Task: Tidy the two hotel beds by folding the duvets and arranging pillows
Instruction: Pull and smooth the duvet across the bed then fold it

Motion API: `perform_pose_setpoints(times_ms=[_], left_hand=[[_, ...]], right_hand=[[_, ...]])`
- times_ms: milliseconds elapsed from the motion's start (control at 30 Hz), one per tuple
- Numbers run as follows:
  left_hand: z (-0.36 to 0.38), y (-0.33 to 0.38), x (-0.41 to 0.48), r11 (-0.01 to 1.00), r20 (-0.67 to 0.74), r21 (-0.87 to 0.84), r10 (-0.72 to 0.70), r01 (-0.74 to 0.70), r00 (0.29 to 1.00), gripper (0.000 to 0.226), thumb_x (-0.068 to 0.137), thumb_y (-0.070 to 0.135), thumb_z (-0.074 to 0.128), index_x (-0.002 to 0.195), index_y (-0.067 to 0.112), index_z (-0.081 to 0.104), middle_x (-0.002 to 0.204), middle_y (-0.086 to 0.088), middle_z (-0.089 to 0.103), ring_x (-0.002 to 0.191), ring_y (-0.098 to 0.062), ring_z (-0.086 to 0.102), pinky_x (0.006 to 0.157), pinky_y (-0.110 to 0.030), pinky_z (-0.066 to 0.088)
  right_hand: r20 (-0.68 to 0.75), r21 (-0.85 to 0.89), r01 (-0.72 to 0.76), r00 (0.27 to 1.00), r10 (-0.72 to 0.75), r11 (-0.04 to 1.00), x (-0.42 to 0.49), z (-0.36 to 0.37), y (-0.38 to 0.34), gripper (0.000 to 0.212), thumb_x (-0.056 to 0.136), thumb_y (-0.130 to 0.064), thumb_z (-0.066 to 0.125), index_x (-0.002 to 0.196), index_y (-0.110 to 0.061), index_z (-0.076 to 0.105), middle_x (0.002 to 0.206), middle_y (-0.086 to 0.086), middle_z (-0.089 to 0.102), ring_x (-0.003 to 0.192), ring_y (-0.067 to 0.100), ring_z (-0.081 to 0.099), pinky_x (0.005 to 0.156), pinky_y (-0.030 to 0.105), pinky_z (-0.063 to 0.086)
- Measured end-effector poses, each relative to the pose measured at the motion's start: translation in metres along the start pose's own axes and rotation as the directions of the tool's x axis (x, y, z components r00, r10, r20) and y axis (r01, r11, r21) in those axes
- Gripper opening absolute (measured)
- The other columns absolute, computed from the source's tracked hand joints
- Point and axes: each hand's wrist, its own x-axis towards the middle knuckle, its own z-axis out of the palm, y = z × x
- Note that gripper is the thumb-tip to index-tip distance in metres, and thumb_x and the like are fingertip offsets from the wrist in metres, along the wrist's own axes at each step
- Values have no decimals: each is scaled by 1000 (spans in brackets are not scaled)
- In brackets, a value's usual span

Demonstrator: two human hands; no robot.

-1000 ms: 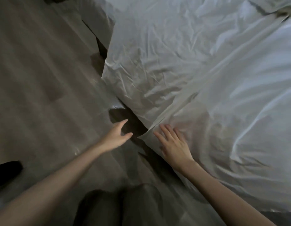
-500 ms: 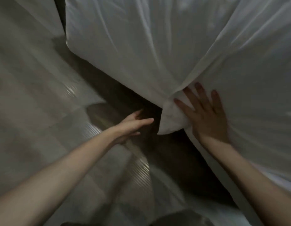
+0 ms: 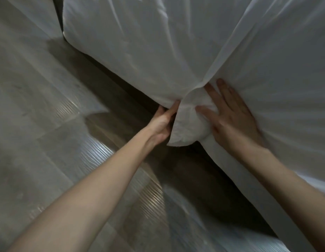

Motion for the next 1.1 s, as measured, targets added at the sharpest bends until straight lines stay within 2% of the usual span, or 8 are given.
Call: perform_pose_setpoints(times_ms=[100,300,400,467,567,767,900,1100], left_hand=[[6,-2,-11,999,-28,30,21,-20,999,52,86,31,68,133,13,52,121,-9,67,111,-24,64,95,-42,52],[0,3,-56,959,-104,232,193,-165,976,29,75,24,77,98,7,71,96,-12,74,89,-21,70,81,-33,57],[11,21,-69,848,-12,419,365,-326,931,14,84,15,72,95,7,73,90,-7,75,87,-14,70,80,-25,54],[19,34,-76,779,108,453,436,-434,894,17,89,5,63,105,6,70,96,-2,74,97,-10,68,87,-20,51],[23,39,-78,745,169,457,465,-487,869,30,94,-1,53,120,11,61,111,-4,69,109,-7,64,93,-18,47],[-4,1,-50,795,-235,590,331,-136,914,27,97,15,54,123,17,59,114,0,64,109,-12,60,92,-25,50],[-10,-19,-41,825,-228,564,188,-28,955,42,96,26,57,136,16,48,124,-3,58,110,-16,58,87,-23,49],[-14,-30,-1,981,-175,120,-130,152,976,60,91,34,62,146,25,38,142,-1,49,124,-22,52,97,-41,48]], right_hand=[[-55,-68,113,992,-117,991,-2,2,-5,45,80,-11,61,125,-15,63,158,17,23,147,35,12,122,39,0],[24,-36,-77,997,78,996,-4,16,-45,98,67,-66,64,135,2,43,157,26,13,146,45,1,119,52,-3],[-189,157,-121,970,150,980,5,24,-53,69,83,-42,63,130,6,49,149,26,35,141,42,27,120,47,15],[-294,208,-119,939,178,971,10,19,-48,44,88,-24,57,122,3,59,129,25,58,117,40,57,102,43,42],[-176,391,-193,944,279,900,23,-10,-24,36,91,-25,46,118,-13,66,107,18,70,92,37,67,79,41,53],[-89,458,-224,951,295,860,35,-47,-2,28,92,-28,47,100,-18,72,89,3,73,85,20,67,73,34,51],[-110,645,-194,934,341,739,25,-45,-3,31,88,-12,51,107,-20,74,97,-9,73,91,4,67,80,28,53],[-159,746,-151,905,395,648,24,-33,1,34,90,-13,56,120,-24,69,115,-7,69,109,4,64,98,34,50]])
